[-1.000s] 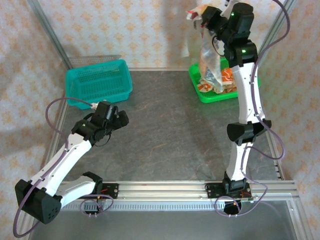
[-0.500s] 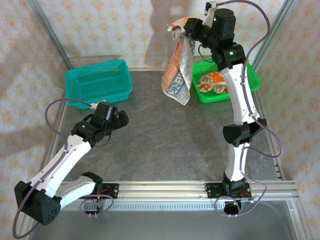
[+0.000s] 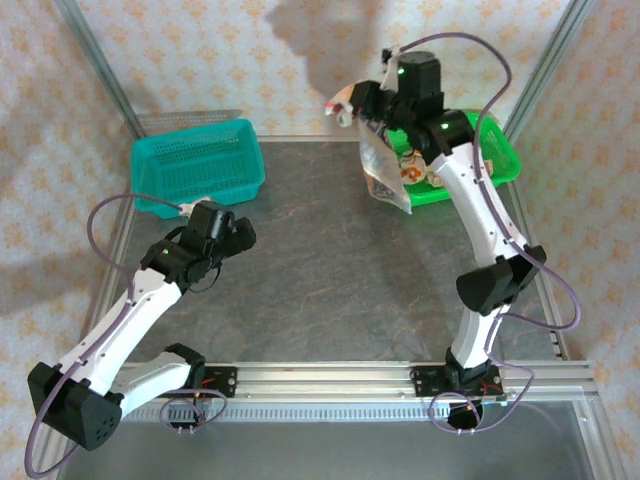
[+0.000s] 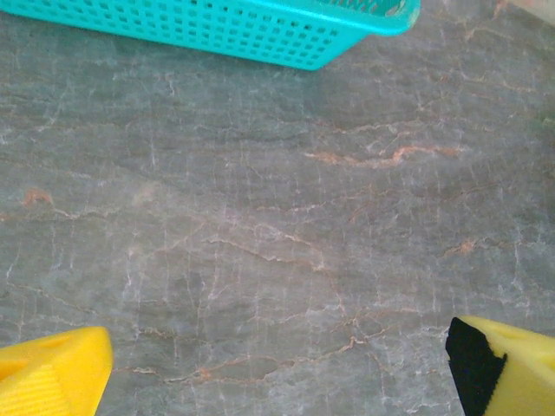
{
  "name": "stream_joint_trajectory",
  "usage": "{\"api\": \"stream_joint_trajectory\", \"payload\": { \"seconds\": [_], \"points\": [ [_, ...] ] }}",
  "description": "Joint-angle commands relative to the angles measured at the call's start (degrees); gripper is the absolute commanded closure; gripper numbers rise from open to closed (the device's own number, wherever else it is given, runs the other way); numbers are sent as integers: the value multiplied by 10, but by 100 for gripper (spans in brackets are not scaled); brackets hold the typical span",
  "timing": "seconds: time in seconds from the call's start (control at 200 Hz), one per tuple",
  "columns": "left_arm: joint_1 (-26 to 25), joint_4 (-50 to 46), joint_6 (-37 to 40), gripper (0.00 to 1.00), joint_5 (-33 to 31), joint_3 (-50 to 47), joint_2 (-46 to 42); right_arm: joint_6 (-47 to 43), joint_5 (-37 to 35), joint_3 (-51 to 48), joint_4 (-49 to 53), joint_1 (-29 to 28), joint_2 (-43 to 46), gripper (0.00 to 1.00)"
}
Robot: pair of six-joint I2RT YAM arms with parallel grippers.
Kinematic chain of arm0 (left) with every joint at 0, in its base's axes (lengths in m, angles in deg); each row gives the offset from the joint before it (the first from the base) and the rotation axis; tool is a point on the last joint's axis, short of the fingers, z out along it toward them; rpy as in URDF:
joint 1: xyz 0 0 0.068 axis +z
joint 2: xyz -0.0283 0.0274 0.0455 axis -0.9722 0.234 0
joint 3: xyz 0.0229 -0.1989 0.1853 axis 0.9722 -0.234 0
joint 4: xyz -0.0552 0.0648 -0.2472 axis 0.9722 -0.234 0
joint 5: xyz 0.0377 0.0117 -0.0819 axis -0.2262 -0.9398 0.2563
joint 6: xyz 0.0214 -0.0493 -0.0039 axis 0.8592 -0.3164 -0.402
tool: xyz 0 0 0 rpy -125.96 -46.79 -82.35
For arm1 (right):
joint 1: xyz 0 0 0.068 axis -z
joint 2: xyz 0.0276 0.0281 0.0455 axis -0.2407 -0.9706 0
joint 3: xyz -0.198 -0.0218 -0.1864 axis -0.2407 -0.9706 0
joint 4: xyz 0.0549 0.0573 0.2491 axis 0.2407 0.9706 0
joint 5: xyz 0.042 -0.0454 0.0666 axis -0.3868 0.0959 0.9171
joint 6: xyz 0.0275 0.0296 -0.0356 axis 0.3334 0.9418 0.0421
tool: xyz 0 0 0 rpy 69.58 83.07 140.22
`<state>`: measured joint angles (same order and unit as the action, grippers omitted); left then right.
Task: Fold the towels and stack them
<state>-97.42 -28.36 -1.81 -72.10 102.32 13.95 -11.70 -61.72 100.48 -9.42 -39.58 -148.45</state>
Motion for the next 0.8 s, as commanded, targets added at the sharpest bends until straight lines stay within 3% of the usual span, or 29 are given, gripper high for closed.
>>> {"api": "stream_joint_trajectory", "payload": {
  "seconds": [0.0,0.08,0.19,0.27,0.455,0.626,0.791],
  "points": [
    [7,-21,17,0,-37,20,-4,19,-10,-67,-55,-61,23,99],
    [11,-28,19,0,-43,19,-9,35,-1,-108,-65,-107,8,96],
    [13,-41,18,0,-50,14,-21,39,17,-116,-27,-154,-31,61],
    [16,-48,19,0,-52,9,-29,42,20,-119,4,-164,-48,52],
    [18,-42,20,0,-44,-6,-34,54,-13,-225,-25,-164,-17,51],
    [18,-28,22,0,-27,-12,-15,83,-3,-309,-65,-162,-39,62],
    [18,-24,26,0,-14,-12,1,102,21,-322,-87,-162,-108,69]
  ]
}}
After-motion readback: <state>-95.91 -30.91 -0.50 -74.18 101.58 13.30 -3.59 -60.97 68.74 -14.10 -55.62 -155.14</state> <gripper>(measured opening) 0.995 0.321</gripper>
